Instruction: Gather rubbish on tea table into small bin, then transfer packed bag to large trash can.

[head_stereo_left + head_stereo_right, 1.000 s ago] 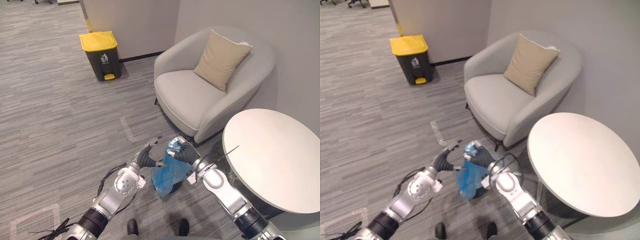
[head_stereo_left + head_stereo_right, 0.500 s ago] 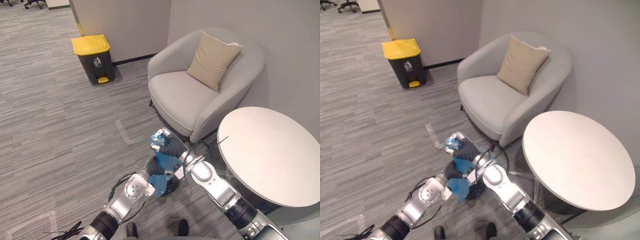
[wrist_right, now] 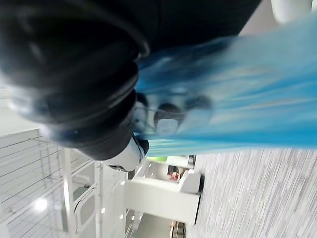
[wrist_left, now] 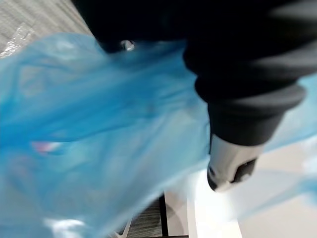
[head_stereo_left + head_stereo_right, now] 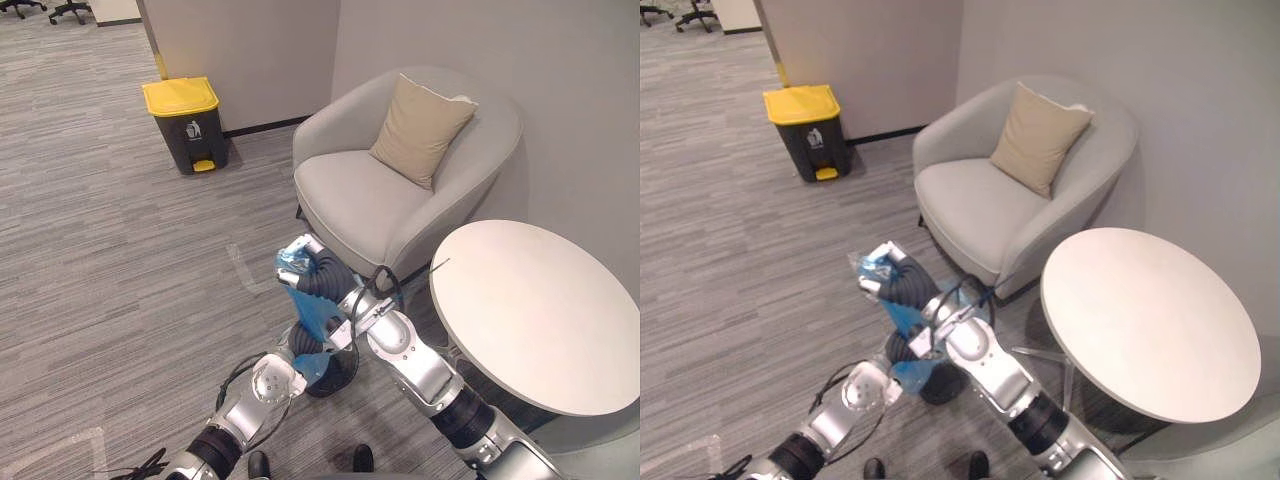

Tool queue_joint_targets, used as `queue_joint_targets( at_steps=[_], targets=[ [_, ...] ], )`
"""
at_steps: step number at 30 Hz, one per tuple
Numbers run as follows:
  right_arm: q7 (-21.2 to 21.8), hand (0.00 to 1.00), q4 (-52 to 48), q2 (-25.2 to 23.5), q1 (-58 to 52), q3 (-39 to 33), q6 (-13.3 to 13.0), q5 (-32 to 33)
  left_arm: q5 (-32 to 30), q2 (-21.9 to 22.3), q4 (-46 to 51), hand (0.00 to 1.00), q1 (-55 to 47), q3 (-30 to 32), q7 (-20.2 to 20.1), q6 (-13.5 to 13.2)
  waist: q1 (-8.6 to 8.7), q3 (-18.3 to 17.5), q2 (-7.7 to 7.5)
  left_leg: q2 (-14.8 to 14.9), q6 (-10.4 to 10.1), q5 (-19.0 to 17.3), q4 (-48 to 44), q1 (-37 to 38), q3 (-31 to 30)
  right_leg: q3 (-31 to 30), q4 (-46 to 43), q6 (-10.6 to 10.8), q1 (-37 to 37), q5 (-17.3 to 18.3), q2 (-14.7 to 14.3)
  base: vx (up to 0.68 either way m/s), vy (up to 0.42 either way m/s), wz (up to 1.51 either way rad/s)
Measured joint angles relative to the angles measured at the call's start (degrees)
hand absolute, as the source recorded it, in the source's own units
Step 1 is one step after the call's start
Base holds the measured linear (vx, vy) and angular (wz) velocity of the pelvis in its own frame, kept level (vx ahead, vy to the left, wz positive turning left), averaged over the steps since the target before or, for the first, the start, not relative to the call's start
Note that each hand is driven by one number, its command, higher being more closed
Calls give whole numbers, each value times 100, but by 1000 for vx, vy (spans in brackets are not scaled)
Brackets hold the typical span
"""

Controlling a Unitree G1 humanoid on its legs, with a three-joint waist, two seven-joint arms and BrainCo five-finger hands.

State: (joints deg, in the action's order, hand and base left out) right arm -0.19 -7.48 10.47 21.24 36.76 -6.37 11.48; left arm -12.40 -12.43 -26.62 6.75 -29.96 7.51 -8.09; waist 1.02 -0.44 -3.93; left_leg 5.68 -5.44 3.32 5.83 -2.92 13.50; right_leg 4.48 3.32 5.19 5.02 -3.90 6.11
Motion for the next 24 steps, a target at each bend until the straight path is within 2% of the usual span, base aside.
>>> queue_joint_targets(
  at_steps=[3,6,11,12,19,24],
  targets=[
    [-14,100,0,-124,5,0,-2,112,12,64,-8,100,-133,107,7,4,4,-1,0,0,0,0,0,8,3,-9,0,-1,0,-1,-3,0,0,0],
    [-60,100,0,-169,4,7,-3,115,1,178,-27,100,-119,112,19,134,11,-8,-11,0,0,0,0,23,3,-13,-9,-1,-8,-1,-2,0,0,0],
    [-73,100,0,-210,-89,7,-24,228,20,260,-153,100,-100,141,135,139,39,-11,-12,1,-8,5,0,32,-4,-13,-20,-1,-12,0,-2,0,0,0],
    [-65,0,0,-243,-158,6,-38,228,26,261,-181,100,-100,148,138,142,40,-12,-12,2,-9,6,0,32,-7,-11,-21,-1,-13,0,-2,0,0,0],
    [-12,0,3,-354,-519,-18,-165,76,268,267,-227,100,-118,254,138,242,60,-13,-14,1,-8,21,0,47,-62,37,-22,0,-63,1,1,0,0,3],
    [-61,0,177,-293,-821,-94,-210,-963,366,313,-221,100,-210,685,241,249,78,-38,-22,0,-8,23,3,99,-98,56,-50,12,-112,13,10,0,0,1]
  ],
)
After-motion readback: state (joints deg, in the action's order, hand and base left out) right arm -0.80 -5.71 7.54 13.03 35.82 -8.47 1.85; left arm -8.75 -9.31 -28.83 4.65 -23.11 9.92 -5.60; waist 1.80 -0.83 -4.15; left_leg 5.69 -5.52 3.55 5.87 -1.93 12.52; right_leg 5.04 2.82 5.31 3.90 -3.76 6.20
